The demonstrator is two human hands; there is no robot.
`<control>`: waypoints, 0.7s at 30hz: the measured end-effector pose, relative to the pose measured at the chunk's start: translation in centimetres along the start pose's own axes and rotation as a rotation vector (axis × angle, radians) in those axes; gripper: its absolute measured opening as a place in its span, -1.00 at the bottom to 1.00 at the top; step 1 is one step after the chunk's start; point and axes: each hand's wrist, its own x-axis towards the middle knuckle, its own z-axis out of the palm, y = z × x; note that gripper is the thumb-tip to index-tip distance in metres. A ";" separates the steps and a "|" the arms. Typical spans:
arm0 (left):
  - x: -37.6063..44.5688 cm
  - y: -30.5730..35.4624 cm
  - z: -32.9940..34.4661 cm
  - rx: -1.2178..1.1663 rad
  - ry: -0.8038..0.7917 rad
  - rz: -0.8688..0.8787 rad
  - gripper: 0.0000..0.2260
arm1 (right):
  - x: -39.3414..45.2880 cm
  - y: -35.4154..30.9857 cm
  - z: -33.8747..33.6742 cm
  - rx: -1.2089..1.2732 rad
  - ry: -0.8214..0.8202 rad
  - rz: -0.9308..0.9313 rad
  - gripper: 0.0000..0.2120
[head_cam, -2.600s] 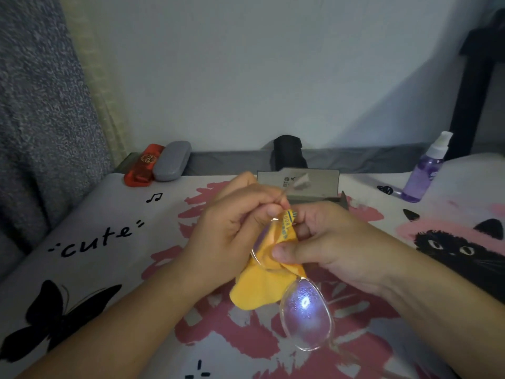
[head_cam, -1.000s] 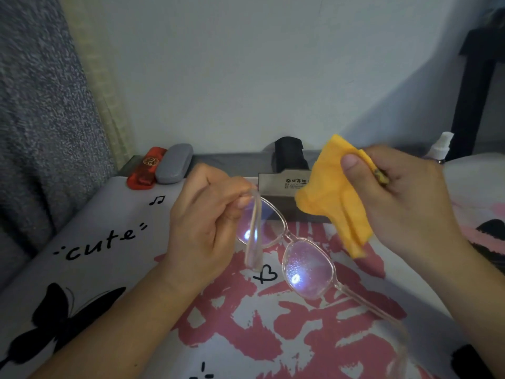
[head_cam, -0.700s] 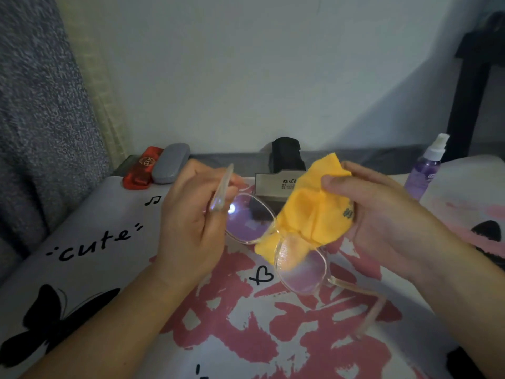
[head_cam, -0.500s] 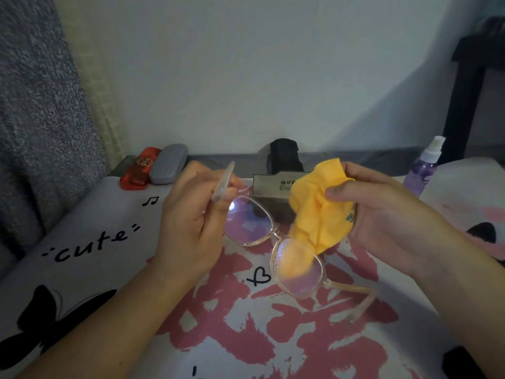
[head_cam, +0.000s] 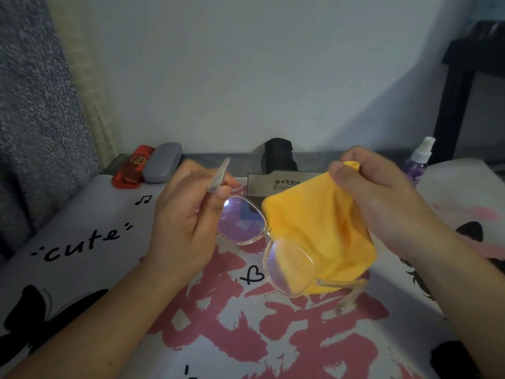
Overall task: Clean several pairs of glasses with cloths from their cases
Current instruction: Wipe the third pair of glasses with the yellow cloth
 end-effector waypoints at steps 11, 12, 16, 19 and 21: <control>0.2 0.0 -0.1 0.054 0.030 0.002 -0.84 | -0.7 0.2 0.0 0.454 -0.374 -0.134 -0.77; 0.2 0.0 -0.1 0.083 0.052 -0.009 -0.83 | -0.8 0.3 -0.1 0.449 -0.513 -0.130 -0.77; 0.5 -0.1 -0.5 0.151 0.104 -0.015 -0.81 | -1.4 0.5 0.5 0.549 -0.757 -0.020 -0.63; 0.6 -0.1 -0.7 0.160 0.126 0.006 -0.77 | -1.3 0.6 1.6 0.762 -0.608 0.138 -0.54; 0.5 -0.1 -0.8 0.160 0.127 0.043 -0.75 | -1.1 0.7 2.1 0.774 -0.439 0.178 -0.76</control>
